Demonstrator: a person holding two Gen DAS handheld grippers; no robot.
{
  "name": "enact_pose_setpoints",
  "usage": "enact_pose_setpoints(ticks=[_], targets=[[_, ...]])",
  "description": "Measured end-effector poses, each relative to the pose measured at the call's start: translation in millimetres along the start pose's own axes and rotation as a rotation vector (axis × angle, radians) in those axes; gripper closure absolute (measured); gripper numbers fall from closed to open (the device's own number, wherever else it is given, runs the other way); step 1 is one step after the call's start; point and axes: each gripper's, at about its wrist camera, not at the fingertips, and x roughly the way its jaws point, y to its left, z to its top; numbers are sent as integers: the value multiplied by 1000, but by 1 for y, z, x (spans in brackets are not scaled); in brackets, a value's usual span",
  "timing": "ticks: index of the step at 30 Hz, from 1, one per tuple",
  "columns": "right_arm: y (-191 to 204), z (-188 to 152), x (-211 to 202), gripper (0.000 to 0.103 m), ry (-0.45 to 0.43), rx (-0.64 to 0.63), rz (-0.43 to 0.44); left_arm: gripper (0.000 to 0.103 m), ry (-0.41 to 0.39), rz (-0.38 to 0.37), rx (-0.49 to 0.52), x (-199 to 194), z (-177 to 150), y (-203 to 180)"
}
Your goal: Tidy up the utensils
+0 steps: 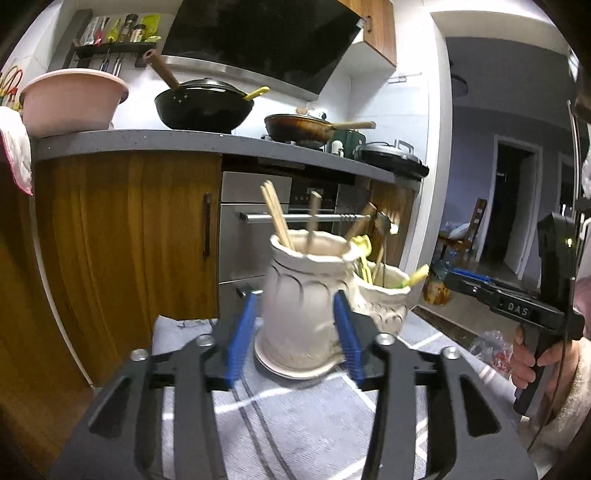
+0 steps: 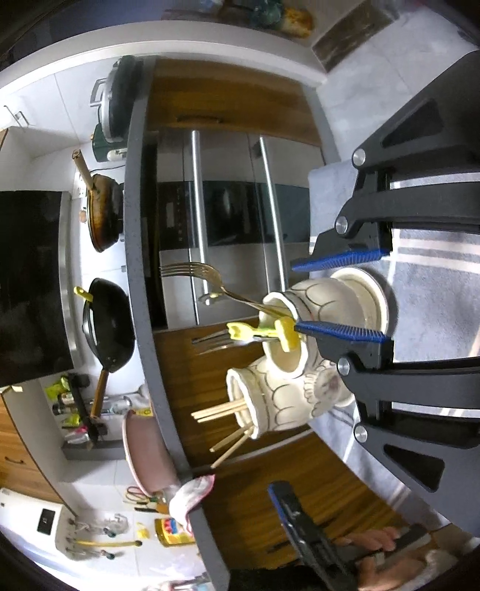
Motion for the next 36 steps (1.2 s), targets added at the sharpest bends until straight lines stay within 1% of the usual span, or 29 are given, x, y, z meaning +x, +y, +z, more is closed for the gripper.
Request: enact_pose_setpoints(ticks=[1, 2, 3, 4, 5, 8, 10, 14, 18, 20, 23, 24, 27, 29, 31, 33, 36], targets=[[2, -4, 0, 62, -6, -8, -5, 49, 0, 5, 8, 1, -4, -5], [4, -7, 0, 59, -13, -18, -9, 46, -1, 8, 16, 1, -6, -8], [7, -7, 0, 54, -20, -24, -9, 45, -8, 16, 31, 1, -9, -12], [9, -11, -1, 49, -32, -31, -6, 40, -12, 24, 40, 1, -11, -15], [10, -13, -2, 47, -37, -35, -4, 33, -17, 36, 48, 0, -13, -18], [16, -18, -5, 44, -65, -55, -1, 26, -35, 37, 28, -2, -17, -18], [19, -21, -8, 35, -84, -72, 0, 23, -44, 47, 22, -5, -19, -17], [22, -23, -9, 31, -99, -89, -2, 14, -56, 58, 13, -8, -22, -17], [24, -24, -10, 27, -104, -99, -2, 12, -54, 71, 25, -7, -24, -18], [25, -24, -10, 25, -108, -104, -4, 8, -62, 78, 26, -9, -23, -18], [26, -25, -11, 20, -114, -109, -8, 6, -63, 83, 29, -9, -23, -19], [27, -25, -12, 18, -117, -111, -8, 6, -64, 87, 32, -9, -23, -19], [28, -26, -13, 15, -119, -112, -11, 6, -52, 103, 56, -7, -24, -24], [27, -26, -14, 14, -124, -110, -25, 6, -25, 116, 83, -3, -25, -29], [26, -26, -16, 14, -139, -105, -38, 6, -25, 116, 104, -3, -26, -33], [27, -26, -17, 14, -142, -104, -53, 6, -36, 117, 97, -6, -26, -32], [27, -26, -16, 14, -138, -107, -56, 6, -30, 129, 87, -7, -28, -30]])
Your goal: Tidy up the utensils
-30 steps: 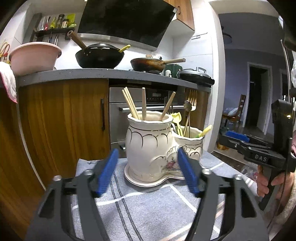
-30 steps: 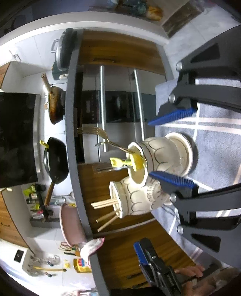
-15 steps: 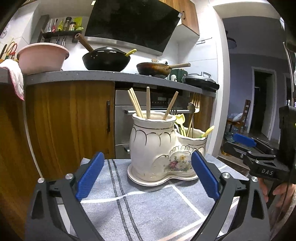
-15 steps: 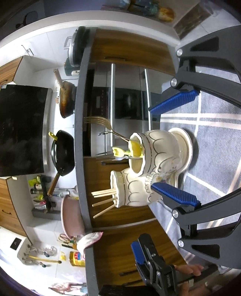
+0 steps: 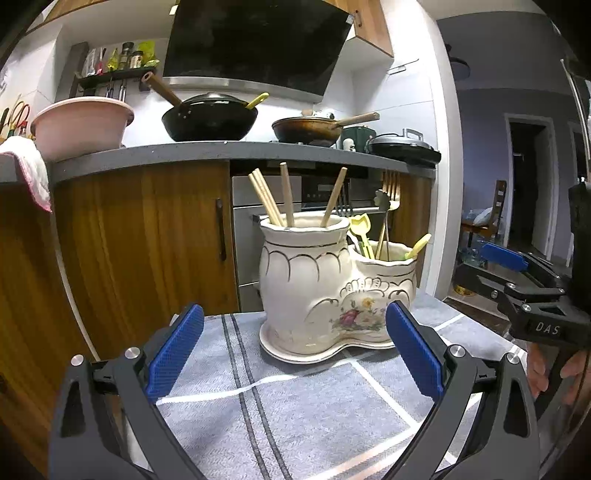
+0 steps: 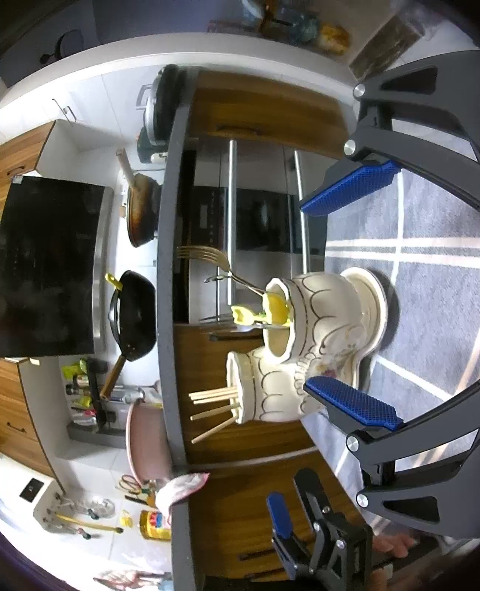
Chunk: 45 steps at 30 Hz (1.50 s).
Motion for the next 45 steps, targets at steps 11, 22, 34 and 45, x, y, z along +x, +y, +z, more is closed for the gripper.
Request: enact_pose_setpoints(ticks=[11, 22, 34, 45], targets=[[-2, 0, 4, 14, 9, 6, -15, 6, -12, 14, 6, -2, 0, -2], [-3, 0, 3, 14, 5, 4, -18, 6, -19, 17, 8, -5, -1, -2], [-3, 1, 2, 14, 0, 2, -20, 6, -16, 16, 7, -5, 1, -2], [-4, 2, 2, 20, 13, 6, -38, 8, -26, 48, 2, -5, 1, -1]])
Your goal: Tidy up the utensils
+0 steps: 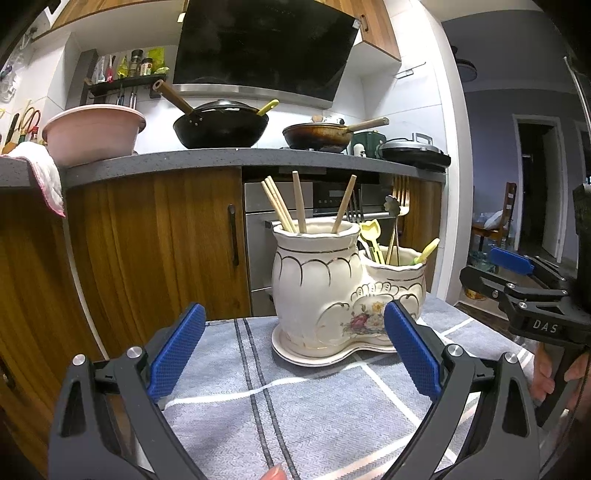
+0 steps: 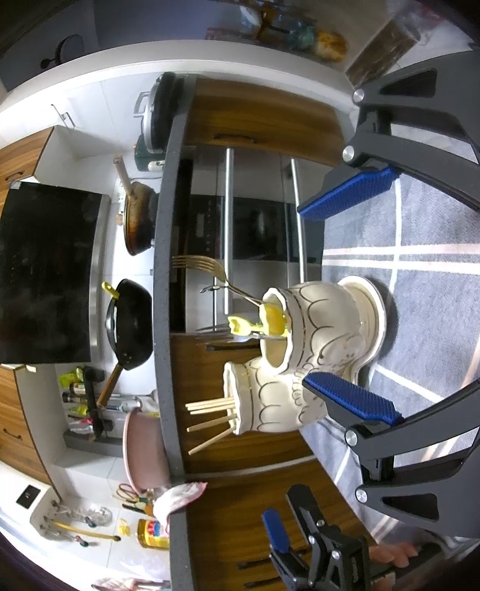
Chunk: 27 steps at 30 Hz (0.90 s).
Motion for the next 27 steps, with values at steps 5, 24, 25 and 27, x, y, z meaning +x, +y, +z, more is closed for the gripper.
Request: enact_pose_setpoints(ticks=[5, 24, 25, 27], targets=[[1, 0, -1, 20, -11, -3, -1, 9, 7, 2, -2, 2, 0, 1], [3, -1, -3, 21, -21, -6, -4, 12, 15, 2, -3, 3, -1, 1], [3, -1, -2, 22, -20, -6, -4, 12, 15, 2, -3, 3, -1, 1], [3, -1, -3, 22, -21, -6, -4, 12, 14, 2, -3, 3, -1, 1]])
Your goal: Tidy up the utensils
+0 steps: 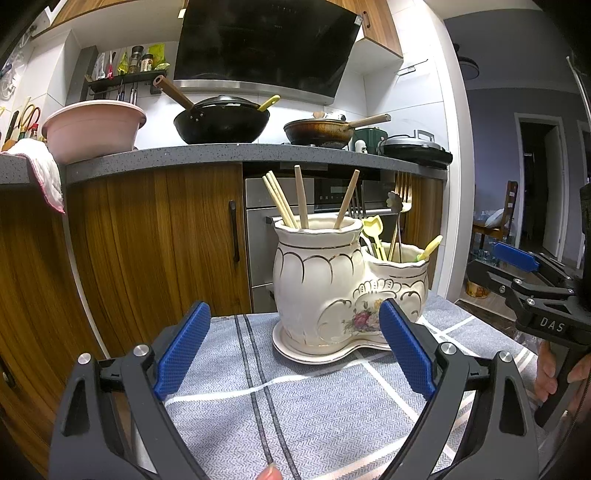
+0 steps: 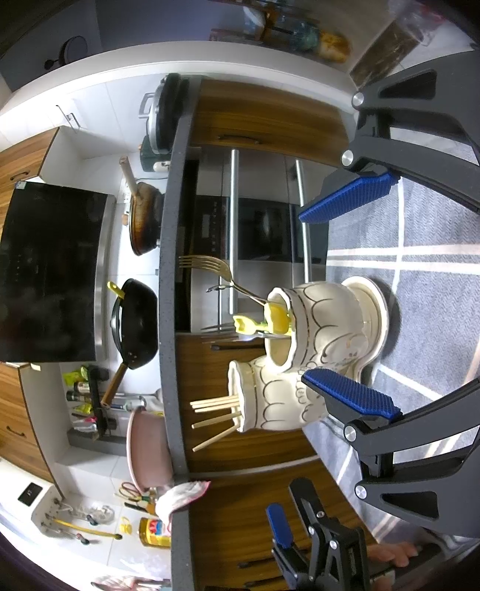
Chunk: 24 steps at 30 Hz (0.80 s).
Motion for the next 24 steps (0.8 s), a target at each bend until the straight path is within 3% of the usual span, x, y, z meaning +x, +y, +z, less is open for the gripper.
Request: enact_pose_setpoints(ticks=[24], targets=[[0, 0, 0, 24, -1, 0, 0, 15, 0, 17, -4, 1, 1, 0]])
